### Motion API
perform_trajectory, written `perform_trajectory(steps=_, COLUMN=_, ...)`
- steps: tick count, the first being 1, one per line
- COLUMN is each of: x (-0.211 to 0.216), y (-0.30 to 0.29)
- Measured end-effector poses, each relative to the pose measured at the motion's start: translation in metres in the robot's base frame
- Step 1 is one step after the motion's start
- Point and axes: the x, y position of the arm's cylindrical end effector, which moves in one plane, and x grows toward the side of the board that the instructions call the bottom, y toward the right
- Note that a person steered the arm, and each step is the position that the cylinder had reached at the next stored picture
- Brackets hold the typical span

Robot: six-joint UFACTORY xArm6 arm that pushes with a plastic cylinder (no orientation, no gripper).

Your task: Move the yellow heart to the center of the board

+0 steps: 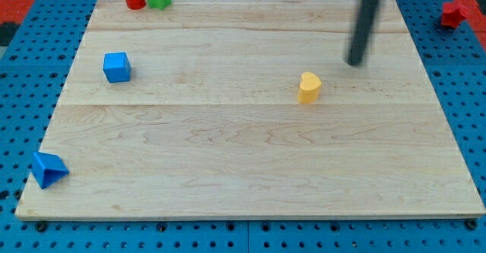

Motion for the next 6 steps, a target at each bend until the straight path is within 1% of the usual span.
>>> perform_trajectory(steps=1, x=0.128, y=0.037)
perform_trajectory(steps=2, x=0.107, y=-0.039)
perform_trajectory(steps=3, x=0.086, y=-0.138)
perform_trajectory(steps=4, x=0.188, y=-0.139)
perform_trajectory(steps=5, x=0.121, y=-0.087)
perform_trajectory(steps=6, x=0.009, y=-0.099)
